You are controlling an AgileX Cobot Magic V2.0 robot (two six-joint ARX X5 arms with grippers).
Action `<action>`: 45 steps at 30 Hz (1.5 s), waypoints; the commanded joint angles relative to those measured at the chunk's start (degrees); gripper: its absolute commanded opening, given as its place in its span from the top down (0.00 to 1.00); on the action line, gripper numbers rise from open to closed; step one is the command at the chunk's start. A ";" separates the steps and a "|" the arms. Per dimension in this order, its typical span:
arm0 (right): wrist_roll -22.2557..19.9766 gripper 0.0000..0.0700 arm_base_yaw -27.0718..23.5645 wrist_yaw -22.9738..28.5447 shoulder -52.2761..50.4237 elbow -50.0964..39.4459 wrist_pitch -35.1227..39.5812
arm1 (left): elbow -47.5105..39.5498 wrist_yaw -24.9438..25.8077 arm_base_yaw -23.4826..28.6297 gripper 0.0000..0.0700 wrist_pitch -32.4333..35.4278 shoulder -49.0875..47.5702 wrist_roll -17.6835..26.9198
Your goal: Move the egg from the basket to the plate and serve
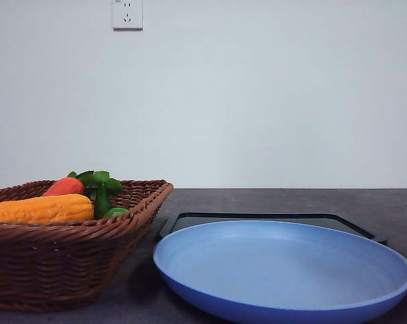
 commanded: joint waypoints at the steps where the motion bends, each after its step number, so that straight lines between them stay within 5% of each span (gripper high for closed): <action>1: 1.32 1.00 0.09 -0.11 0.00 -0.31 1.07 | -1.31 -0.04 0.11 1.00 -0.77 -0.13 -0.66; 8: 11.69 1.00 0.09 -1.06 0.00 -0.13 3.21 | -1.31 0.35 0.11 1.00 0.61 -0.13 -15.73; 12: 15.00 1.00 0.09 -1.78 0.00 -0.11 3.72 | -1.31 0.86 0.11 1.00 0.57 -0.13 -19.34; 23: 17.15 1.00 0.07 -4.50 2.32 5.56 -2.86 | 2.28 10.08 0.09 1.00 0.17 1.91 -19.19; 31: 14.91 1.00 0.09 -5.36 13.43 15.67 -7.41 | 9.91 15.07 0.09 1.00 0.32 13.70 -18.31; 40: 5.92 1.00 0.09 -11.74 30.26 29.88 -16.11 | 22.73 30.62 -0.17 1.00 -1.33 33.33 -10.87; 45: 0.65 1.00 0.09 -17.37 39.92 36.65 -23.95 | 31.43 39.80 -2.41 1.00 -7.91 44.53 -0.61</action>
